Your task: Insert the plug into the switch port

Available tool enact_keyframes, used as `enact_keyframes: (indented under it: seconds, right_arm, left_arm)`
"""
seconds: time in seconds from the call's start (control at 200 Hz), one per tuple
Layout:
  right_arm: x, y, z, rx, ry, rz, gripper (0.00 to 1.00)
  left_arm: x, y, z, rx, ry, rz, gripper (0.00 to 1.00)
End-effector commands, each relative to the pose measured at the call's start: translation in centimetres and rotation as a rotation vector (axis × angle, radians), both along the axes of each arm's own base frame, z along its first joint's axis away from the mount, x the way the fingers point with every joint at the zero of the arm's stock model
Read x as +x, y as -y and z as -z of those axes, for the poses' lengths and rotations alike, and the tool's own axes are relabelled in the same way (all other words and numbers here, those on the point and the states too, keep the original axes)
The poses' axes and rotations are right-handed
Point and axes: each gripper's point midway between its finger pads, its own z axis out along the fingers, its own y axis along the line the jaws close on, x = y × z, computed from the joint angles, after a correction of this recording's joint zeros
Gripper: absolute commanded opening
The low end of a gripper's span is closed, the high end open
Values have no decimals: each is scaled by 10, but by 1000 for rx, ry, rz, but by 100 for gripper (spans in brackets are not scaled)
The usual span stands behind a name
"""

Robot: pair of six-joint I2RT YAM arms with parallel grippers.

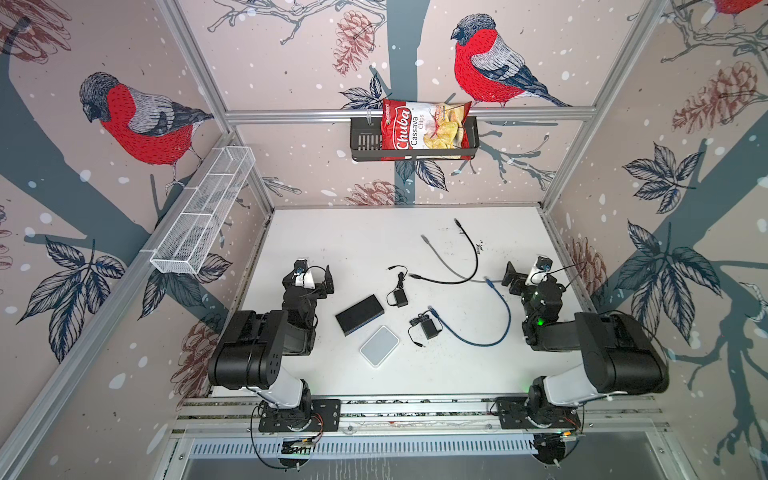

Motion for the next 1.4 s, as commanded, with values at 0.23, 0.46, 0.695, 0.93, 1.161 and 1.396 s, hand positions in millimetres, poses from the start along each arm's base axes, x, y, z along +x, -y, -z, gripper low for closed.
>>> enact_keyframes:
  seconds: [0.23,0.46,0.695,0.93,1.161,1.396]
  right_arm:
    - [1,1,-1,13,4,7,99]
    - [2,-7,-8,-18,-5,-18,99]
    - [13,-11,-11,-43,-135,54,99]
    - [17,-45,-26,-27,-227,64,100]
    - [6,-101,-39,134,-265,-122,99]
    - [-22,-152,-35,150,-349,-282,99]
  left_arm:
    - [2,1,-6,2,21,9,98]
    - [-2,3,-12,7,39,19,98]
    - [0,-3,-36,-4,10,-28,98]
    - [-2,-4,-57,-119,-69,-156,98]
    - [2,47,-51,-174,-247,-63,98]
    - [-9,100,-27,-210,-441,24,98]
